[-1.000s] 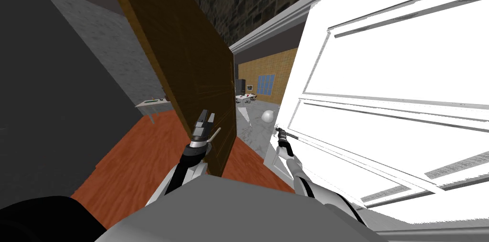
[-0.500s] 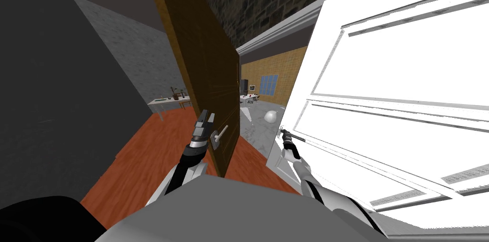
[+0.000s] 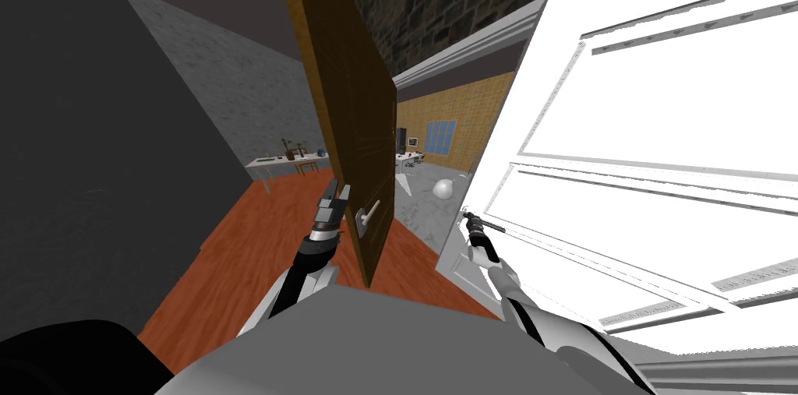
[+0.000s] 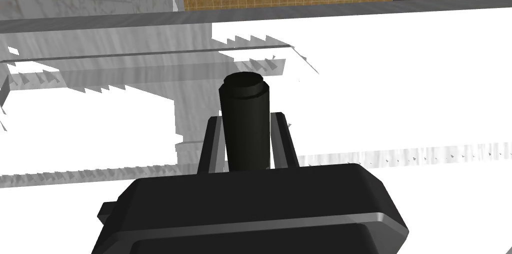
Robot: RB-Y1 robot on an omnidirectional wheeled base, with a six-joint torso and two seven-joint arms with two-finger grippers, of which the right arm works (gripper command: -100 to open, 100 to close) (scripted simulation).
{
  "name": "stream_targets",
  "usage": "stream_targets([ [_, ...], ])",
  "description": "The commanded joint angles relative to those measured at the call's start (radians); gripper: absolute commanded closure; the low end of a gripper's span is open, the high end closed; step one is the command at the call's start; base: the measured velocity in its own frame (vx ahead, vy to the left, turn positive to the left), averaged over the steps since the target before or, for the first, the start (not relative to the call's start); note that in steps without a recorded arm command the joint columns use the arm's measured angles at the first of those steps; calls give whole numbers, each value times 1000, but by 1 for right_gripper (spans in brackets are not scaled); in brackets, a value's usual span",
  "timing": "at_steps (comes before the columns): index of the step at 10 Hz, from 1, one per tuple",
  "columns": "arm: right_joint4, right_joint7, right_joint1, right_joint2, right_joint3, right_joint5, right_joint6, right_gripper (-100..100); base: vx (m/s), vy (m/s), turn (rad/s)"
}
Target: Pull the door open
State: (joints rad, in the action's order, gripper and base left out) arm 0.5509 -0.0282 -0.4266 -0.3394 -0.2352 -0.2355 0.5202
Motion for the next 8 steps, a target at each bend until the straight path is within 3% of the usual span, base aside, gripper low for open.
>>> stream_targets([
  [1, -9, -31, 7, -27, 14, -5, 2, 100, -112, 48, -60],
  [2, -13, -46, 10, -41, 21, -7, 2, 100, -126, 37, -59],
  [5, -13, -46, 10, -41, 21, -7, 2, 100, -37, 10, -8],
  [6, 11, -44, 19, -25, 28, -5, -14, 100, 6, 9, 33],
  [8, 18, -62, 23, -30, 47, 1, -12, 100, -174, -36, 114],
])
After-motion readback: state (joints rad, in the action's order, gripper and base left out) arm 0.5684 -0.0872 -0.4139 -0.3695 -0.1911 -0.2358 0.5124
